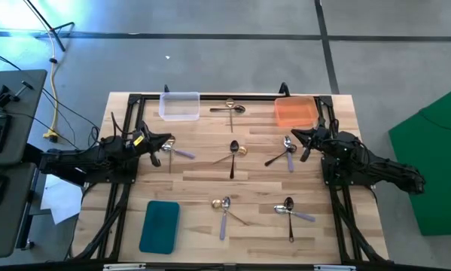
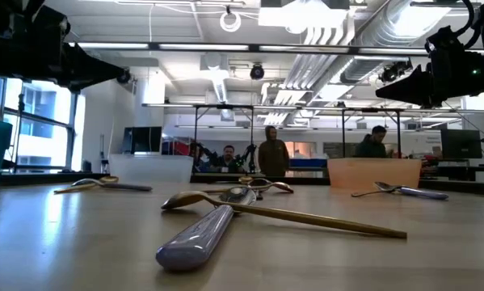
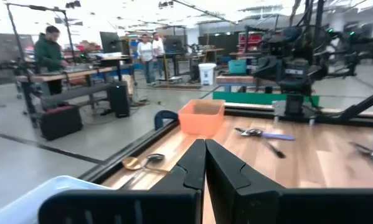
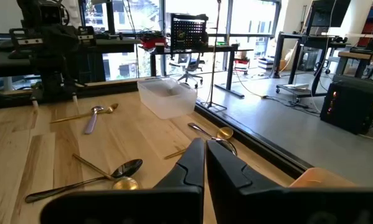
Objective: Sort silverware by color (type)
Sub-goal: Put the middle right black spoon into the orange bin
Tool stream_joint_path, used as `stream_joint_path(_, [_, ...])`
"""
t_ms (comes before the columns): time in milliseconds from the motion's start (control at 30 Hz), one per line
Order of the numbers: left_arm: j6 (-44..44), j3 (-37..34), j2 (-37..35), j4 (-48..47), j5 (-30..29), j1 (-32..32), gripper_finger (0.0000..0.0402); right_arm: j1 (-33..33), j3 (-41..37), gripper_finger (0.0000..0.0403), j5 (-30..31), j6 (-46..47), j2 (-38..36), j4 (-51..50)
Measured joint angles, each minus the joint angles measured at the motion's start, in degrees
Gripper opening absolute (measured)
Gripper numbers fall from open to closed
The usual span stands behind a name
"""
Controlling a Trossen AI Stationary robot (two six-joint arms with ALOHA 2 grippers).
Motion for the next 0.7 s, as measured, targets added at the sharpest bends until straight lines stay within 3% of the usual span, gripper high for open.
stream_joint_path(400, [1.61, 0.02, 0.02, 1.62, -0.21, 0.0, 0.0003, 0.02, 0.0, 0.0, -1.09, 3.23, 0.0, 4.27])
stream_joint_path(533, [-4.4, 0.04, 0.0, 3.44, 0.11, 0.0, 0.0003, 0.02, 0.0, 0.0, -1.2, 3.08, 0.02, 6.73])
stream_joint_path(700, [-5.38, 0.04, 0.02, 3.12, 1.33, 0.0, 0.0003, 0.02, 0.0, 0.0, -5.21, 2.0, 0.01, 12.89])
